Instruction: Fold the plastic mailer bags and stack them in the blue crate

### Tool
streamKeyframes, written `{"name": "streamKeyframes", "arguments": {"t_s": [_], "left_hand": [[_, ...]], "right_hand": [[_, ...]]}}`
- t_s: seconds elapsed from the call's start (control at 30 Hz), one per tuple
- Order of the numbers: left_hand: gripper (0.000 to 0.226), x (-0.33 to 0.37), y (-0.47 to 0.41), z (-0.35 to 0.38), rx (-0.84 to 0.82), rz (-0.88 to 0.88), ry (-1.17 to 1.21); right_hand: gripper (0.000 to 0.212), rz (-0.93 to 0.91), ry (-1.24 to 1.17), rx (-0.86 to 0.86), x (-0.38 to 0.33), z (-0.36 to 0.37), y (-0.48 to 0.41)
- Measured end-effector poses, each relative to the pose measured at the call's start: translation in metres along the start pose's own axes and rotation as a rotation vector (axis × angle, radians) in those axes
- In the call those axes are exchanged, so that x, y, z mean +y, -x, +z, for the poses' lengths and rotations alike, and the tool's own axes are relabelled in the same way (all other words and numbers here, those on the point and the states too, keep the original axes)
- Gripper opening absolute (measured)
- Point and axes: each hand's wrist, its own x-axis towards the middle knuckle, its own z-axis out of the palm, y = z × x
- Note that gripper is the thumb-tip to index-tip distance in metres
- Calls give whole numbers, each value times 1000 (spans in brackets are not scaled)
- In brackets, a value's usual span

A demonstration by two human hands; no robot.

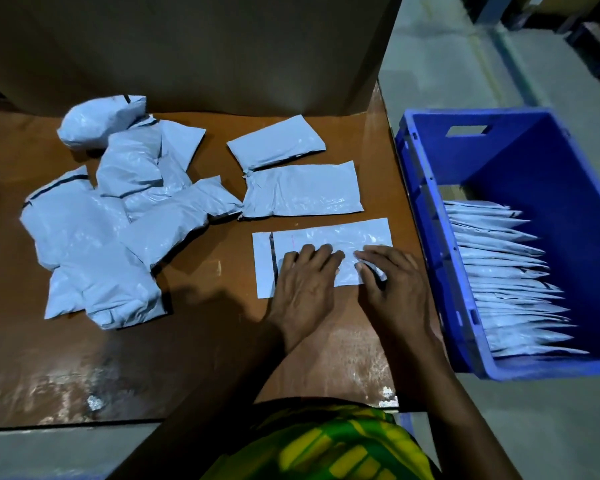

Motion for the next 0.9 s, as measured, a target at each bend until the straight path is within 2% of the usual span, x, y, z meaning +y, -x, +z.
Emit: {"name": "streamKeyframes", "arguments": {"t_s": [0.1, 0.2, 0.33, 0.43, 0.57, 0.73, 0.9], "left_hand": [[38, -4, 0, -1, 3, 0, 3], [38, -5, 0, -4, -24, -12, 57], [56, -16, -6, -17, -138, -14, 118], [58, -21, 4, -17, -102, -56, 58], [58, -25, 10, -14, -88, -83, 92], [52, -27, 8, -24, -120, -68, 129], [46, -27, 24, -19, -40, -168, -1]], "right_hand": [[19, -66, 40, -28, -2, -6, -6], [15, -27, 49, -18, -14, 5, 7], [14, 39, 20, -7, -15, 9, 12], [13, 11, 8, -51, -15, 3, 3], [19, -84, 32, -45, -18, 5, -15], [22, -50, 65, -48, -8, 22, -18], [23, -114, 38, -104, -10, 19, -39]]}}
